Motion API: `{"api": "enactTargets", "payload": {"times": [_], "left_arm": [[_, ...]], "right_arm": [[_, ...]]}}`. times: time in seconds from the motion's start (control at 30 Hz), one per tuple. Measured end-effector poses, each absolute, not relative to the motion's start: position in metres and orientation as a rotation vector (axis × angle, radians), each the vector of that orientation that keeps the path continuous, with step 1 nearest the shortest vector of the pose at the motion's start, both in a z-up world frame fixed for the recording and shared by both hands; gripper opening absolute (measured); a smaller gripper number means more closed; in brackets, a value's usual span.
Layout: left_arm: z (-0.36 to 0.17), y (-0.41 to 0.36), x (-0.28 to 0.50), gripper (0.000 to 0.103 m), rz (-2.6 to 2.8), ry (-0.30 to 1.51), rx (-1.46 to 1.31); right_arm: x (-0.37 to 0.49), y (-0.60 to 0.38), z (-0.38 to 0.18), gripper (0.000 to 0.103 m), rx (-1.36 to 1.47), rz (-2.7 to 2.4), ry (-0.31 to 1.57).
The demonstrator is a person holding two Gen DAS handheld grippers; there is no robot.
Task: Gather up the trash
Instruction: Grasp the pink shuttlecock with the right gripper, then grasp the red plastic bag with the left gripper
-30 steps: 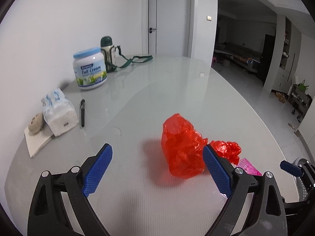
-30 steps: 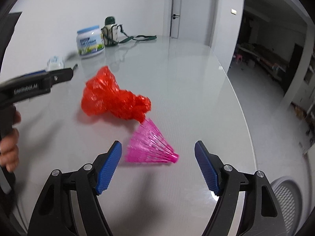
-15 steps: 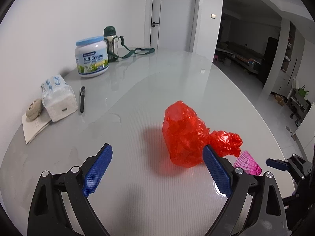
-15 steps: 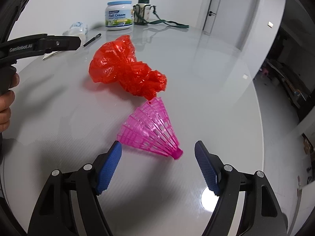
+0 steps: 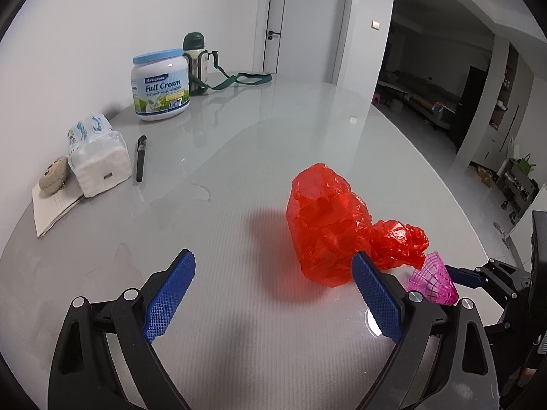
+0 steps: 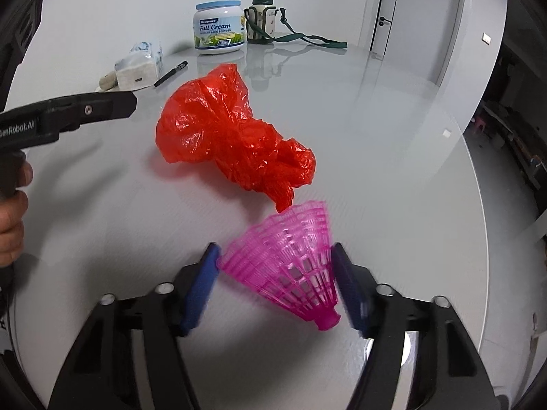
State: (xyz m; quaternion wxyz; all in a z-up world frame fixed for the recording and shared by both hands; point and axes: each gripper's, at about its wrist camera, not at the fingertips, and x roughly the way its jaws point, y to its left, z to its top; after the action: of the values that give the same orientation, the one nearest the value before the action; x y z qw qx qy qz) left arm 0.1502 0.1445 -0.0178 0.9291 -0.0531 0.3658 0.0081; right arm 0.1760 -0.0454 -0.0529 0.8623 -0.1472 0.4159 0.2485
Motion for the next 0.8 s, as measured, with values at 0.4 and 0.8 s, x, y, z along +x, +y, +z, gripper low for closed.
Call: {"api": "enactTargets", "payload": {"times": [0.4, 0.8], "left_arm": [[-0.013, 0.137, 0.145, 0.091, 0.0, 0.735, -0.097], [-0.007, 0.113, 0.139, 0.091, -0.042, 0.736, -0.075]], "right_arm": [[0.16, -0.066, -0.048, 0.052, -0.148, 0.473, 0.851], [0.132, -0.089, -0.033, 0.051, -0.054, 0.385, 0.797]]}}
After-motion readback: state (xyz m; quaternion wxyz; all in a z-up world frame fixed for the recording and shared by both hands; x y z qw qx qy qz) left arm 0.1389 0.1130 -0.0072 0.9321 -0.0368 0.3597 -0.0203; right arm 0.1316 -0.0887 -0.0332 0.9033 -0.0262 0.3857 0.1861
